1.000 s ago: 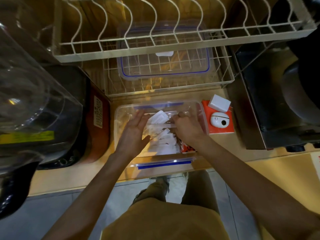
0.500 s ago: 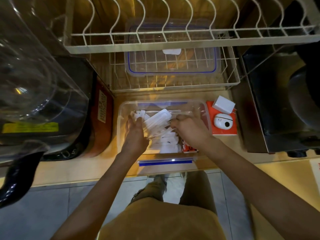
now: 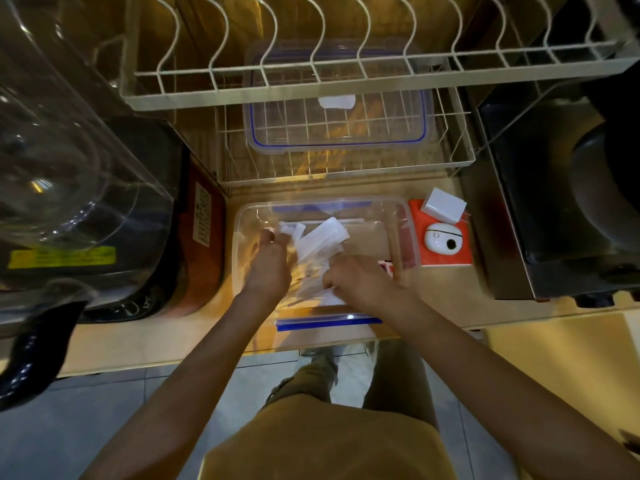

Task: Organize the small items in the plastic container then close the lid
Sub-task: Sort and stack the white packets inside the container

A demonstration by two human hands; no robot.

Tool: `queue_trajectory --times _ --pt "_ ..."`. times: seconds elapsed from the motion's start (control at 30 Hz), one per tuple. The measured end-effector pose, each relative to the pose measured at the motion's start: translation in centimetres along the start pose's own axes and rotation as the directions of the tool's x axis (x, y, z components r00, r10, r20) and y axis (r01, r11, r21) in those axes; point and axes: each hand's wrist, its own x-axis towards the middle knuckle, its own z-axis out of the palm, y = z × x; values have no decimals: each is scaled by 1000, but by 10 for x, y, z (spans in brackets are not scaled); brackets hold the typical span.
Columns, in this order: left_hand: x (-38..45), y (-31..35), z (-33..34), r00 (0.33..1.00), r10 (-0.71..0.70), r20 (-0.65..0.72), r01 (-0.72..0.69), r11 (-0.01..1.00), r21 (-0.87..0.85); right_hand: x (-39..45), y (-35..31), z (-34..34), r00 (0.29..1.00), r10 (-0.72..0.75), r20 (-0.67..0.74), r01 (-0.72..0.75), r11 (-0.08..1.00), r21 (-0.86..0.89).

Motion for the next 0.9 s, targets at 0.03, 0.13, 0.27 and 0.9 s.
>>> queue_trajectory --times 0.03,0.13,0.27,0.9 --pt "-1 2 1 998 54 -17 -53 998 35 3 -1 2 1000 11 8 -11 999 43" --pt "-1 7 -1 987 158 -36 -152 978 141 6 -2 6 999 36 25 -40 982 183" --pt "-1 11 -9 977 201 -66 -180 953 244 0 2 4 995 95 -5 -88 934 347" --pt "-11 32 -14 845 457 276 -514 837 188 -47 20 0 879 399 -261 -110 702 704"
